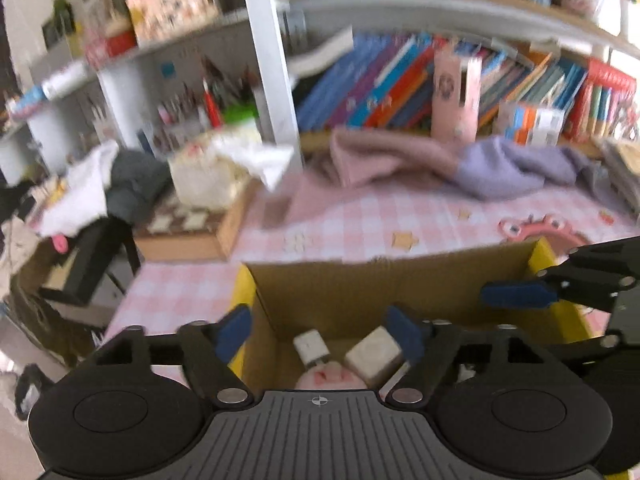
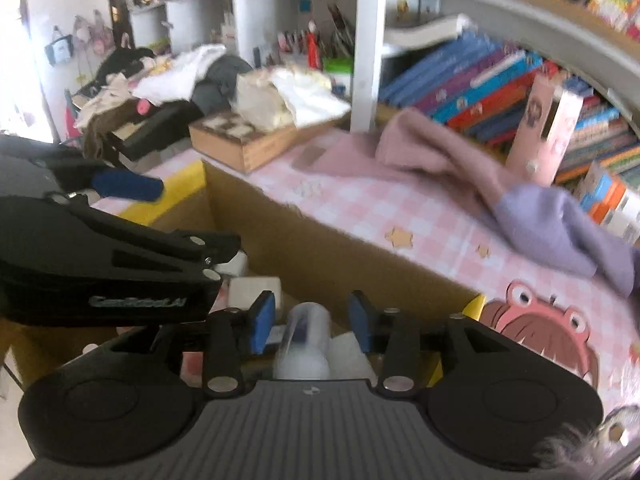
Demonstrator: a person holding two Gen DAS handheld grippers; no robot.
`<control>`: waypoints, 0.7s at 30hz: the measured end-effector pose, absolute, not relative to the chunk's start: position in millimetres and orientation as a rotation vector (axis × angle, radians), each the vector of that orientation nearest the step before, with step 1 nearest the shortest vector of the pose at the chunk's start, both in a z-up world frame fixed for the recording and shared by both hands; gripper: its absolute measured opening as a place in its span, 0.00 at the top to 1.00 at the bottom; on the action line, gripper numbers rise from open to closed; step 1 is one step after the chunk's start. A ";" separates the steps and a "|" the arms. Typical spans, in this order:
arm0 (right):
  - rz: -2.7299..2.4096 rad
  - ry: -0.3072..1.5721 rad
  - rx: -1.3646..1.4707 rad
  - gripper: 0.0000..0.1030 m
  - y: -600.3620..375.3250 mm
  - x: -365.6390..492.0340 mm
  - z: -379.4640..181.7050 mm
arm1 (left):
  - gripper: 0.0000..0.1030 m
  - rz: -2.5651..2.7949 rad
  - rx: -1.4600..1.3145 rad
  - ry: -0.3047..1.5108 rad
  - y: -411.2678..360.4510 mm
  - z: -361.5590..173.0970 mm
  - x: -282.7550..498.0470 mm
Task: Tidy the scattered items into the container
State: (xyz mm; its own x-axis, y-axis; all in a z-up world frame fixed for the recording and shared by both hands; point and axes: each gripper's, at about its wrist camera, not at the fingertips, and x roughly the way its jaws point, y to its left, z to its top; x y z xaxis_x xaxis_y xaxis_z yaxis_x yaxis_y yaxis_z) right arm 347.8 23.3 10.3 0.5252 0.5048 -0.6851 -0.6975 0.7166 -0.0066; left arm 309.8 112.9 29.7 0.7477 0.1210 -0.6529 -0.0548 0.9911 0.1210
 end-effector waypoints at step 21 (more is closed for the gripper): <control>0.652 0.419 -0.217 0.52 -44.6 228.1 76.5 | 0.00 0.140 0.033 0.467 95.3 89.4 171.9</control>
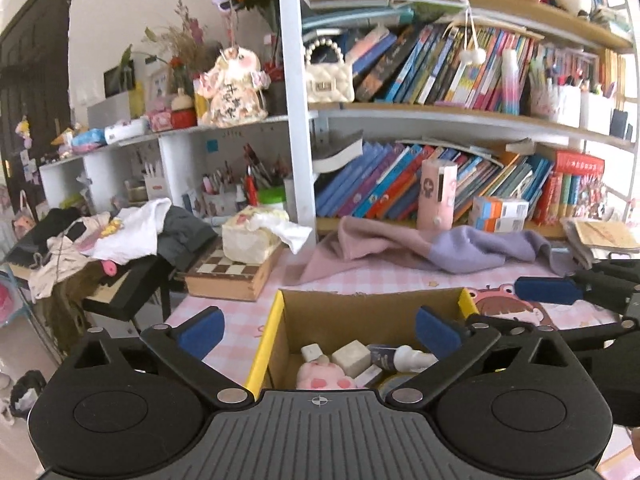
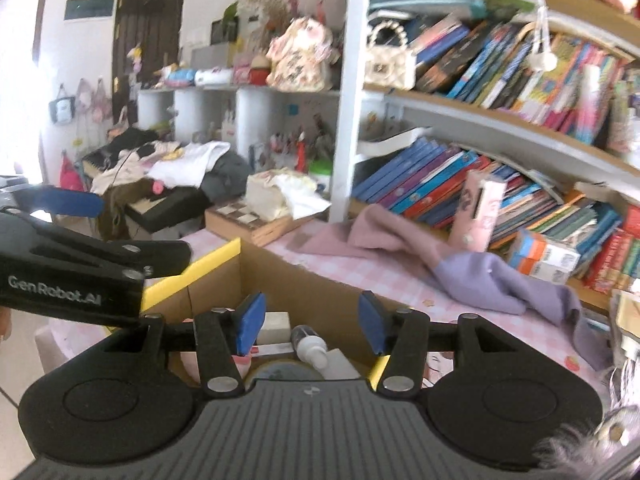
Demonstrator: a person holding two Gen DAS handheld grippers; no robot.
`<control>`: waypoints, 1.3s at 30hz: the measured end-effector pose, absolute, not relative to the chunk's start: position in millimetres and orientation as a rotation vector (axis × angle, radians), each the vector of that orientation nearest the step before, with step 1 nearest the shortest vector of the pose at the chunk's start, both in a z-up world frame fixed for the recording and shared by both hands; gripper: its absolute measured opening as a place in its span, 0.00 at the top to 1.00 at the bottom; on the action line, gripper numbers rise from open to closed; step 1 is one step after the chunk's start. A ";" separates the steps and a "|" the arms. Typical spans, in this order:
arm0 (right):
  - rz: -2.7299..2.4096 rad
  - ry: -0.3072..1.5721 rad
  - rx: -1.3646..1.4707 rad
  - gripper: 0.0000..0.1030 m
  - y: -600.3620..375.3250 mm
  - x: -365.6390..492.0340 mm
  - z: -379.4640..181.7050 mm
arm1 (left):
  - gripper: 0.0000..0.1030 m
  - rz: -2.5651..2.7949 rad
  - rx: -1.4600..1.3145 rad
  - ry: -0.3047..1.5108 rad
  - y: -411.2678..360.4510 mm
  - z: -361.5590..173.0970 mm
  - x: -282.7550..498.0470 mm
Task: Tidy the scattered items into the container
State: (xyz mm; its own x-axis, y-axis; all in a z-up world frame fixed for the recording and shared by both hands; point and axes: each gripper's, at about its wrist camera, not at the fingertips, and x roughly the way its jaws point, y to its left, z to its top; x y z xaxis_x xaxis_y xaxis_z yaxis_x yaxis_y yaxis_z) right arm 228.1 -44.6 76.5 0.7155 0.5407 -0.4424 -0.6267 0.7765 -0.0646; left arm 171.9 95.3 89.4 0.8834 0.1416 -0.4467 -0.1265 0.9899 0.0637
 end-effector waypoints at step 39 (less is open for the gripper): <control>0.243 0.502 -0.163 0.27 -170.9 6.7 23.8 | 0.00 0.007 0.052 0.533 20.3 35.1 -1.3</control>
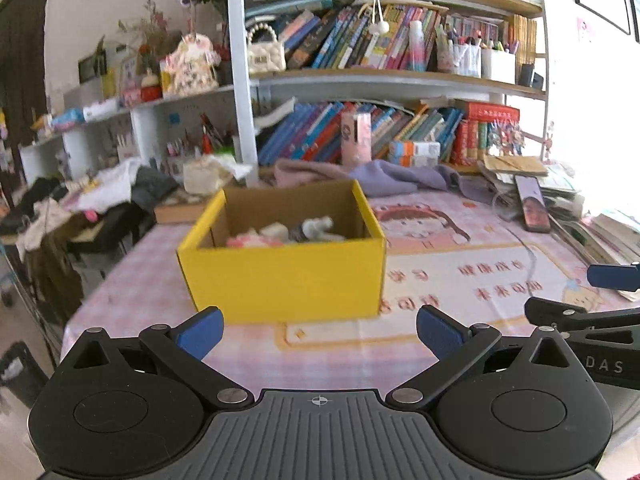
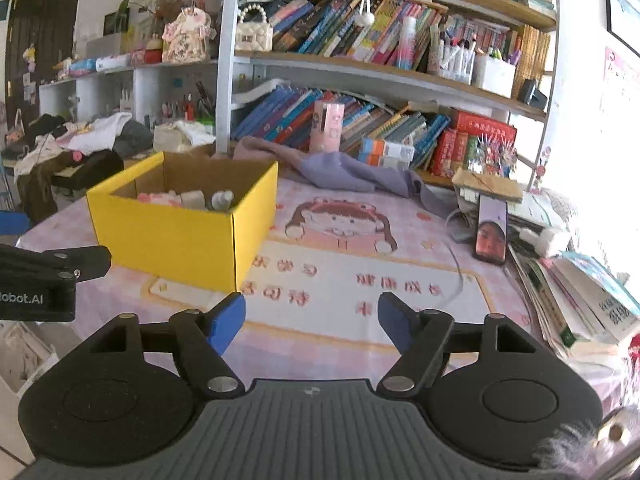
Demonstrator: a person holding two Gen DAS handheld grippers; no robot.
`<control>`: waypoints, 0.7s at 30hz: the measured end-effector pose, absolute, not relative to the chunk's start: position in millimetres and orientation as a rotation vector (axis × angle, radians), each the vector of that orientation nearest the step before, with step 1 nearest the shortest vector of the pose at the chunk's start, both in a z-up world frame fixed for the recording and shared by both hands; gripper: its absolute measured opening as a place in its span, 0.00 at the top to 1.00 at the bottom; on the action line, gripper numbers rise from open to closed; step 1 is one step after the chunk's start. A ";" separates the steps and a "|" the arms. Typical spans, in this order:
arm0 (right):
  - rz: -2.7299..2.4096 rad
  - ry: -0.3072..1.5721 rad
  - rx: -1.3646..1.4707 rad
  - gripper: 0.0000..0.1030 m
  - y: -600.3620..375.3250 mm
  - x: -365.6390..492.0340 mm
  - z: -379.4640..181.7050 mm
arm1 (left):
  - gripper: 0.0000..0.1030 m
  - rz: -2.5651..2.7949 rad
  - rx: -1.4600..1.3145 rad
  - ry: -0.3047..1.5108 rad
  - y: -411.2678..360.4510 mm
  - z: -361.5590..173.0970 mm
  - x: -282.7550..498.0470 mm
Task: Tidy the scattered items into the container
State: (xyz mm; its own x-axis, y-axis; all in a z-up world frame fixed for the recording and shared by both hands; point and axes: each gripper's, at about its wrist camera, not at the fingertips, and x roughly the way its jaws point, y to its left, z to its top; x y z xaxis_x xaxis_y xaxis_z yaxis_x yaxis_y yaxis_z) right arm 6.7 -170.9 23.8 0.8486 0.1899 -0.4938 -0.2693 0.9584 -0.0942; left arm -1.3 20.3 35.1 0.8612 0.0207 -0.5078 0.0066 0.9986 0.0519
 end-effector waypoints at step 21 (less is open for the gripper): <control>0.210 0.679 -0.057 0.06 -195.7 -3.1 3.8 | 0.00 -0.011 0.074 0.688 0.3 9.2 -8.8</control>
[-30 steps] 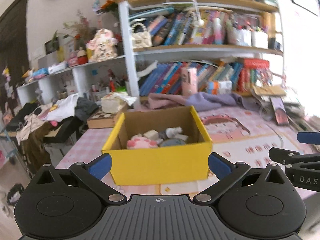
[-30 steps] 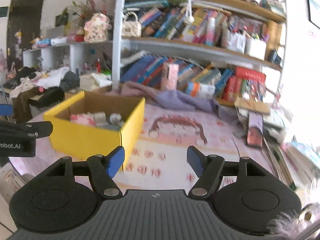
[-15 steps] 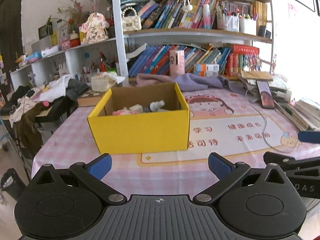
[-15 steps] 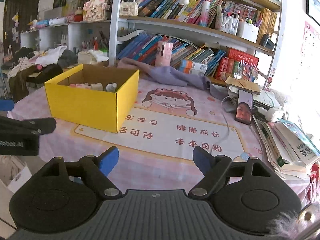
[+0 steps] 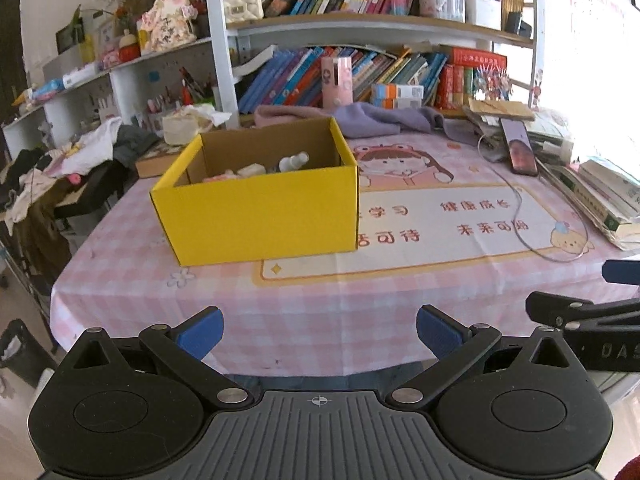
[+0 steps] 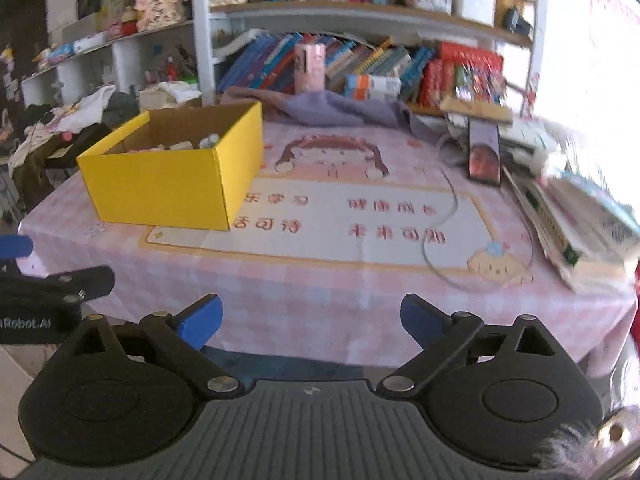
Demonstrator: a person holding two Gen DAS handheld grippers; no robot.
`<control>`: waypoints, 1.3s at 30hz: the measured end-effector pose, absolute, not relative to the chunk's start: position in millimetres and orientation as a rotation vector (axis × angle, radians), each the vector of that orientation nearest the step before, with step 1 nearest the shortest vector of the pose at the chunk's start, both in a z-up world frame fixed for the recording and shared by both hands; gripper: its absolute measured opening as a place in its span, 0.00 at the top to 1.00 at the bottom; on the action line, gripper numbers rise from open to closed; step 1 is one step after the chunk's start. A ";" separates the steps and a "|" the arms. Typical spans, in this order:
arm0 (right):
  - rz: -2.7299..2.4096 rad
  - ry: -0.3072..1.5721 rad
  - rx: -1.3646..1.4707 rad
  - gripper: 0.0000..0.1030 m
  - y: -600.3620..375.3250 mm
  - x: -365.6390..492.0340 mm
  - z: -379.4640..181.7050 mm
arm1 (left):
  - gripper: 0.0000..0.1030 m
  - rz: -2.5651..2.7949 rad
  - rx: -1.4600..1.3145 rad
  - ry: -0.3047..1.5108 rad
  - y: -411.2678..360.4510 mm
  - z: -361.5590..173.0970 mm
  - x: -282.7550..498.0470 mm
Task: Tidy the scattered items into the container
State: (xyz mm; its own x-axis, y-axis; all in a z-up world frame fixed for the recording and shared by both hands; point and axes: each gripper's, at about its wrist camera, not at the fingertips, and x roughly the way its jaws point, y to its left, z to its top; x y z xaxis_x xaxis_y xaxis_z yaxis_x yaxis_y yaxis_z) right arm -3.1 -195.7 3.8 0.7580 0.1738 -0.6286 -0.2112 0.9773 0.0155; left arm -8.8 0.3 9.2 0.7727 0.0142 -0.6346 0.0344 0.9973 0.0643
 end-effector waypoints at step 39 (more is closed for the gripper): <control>0.200 0.709 -0.070 0.02 -206.3 -4.1 3.0 | 0.00 0.003 0.078 0.734 -16.3 4.5 -8.2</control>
